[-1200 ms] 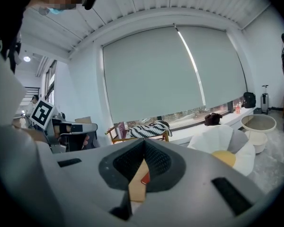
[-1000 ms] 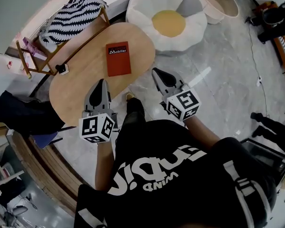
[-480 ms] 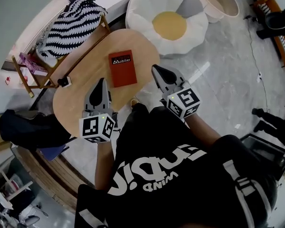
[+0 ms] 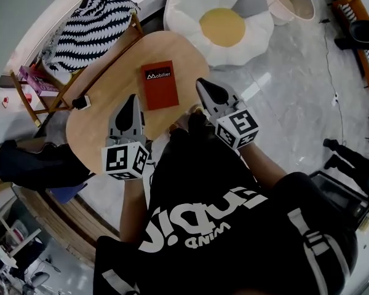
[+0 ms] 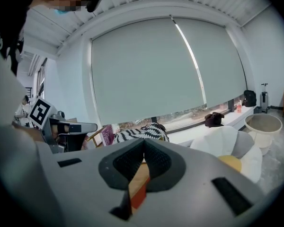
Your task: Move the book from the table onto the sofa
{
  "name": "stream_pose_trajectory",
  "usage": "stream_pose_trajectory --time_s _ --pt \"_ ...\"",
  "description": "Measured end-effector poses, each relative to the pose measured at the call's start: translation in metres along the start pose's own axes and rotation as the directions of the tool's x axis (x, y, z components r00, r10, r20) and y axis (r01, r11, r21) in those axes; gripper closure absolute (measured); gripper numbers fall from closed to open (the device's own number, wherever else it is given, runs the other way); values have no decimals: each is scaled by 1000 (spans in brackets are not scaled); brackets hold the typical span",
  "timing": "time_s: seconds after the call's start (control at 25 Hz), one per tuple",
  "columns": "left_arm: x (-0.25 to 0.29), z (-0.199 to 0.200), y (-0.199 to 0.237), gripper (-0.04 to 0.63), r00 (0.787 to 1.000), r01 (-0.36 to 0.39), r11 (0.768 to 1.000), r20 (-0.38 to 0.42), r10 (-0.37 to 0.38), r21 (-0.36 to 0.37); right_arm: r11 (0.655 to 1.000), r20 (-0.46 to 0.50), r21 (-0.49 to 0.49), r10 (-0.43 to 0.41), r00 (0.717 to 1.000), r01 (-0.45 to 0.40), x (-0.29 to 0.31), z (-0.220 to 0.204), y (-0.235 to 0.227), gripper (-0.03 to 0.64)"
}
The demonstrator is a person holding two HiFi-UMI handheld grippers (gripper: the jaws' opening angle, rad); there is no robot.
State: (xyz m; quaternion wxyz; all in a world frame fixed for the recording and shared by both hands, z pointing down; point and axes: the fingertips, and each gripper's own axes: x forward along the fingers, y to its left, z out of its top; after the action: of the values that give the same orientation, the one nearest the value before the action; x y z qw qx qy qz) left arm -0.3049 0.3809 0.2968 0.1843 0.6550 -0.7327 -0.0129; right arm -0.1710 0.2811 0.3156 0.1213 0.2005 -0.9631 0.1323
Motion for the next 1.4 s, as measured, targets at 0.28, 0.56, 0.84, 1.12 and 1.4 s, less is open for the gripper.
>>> stream_pose_trajectory --time_s 0.28,0.56,0.84,1.12,1.4 --pt "23 -19 14 589 999 -19 1000 -42 18 -22 999 -37 2 39 999 -39 29 -15 -12 617" --pt "48 -45 26 589 999 -16 999 -49 13 -48 997 -75 2 71 995 -71 58 -47 -17 617" --pt "69 -83 48 589 997 -35 996 -73 30 -79 997 -103 36 71 992 -68 86 -83 -31 615" --pt "85 -128 73 589 994 -62 994 -94 54 -89 997 -121 52 62 991 -56 113 -121 -43 617" --pt "105 -171 84 589 992 -70 993 -110 60 -90 996 -150 76 54 987 -43 132 -164 -57 617"
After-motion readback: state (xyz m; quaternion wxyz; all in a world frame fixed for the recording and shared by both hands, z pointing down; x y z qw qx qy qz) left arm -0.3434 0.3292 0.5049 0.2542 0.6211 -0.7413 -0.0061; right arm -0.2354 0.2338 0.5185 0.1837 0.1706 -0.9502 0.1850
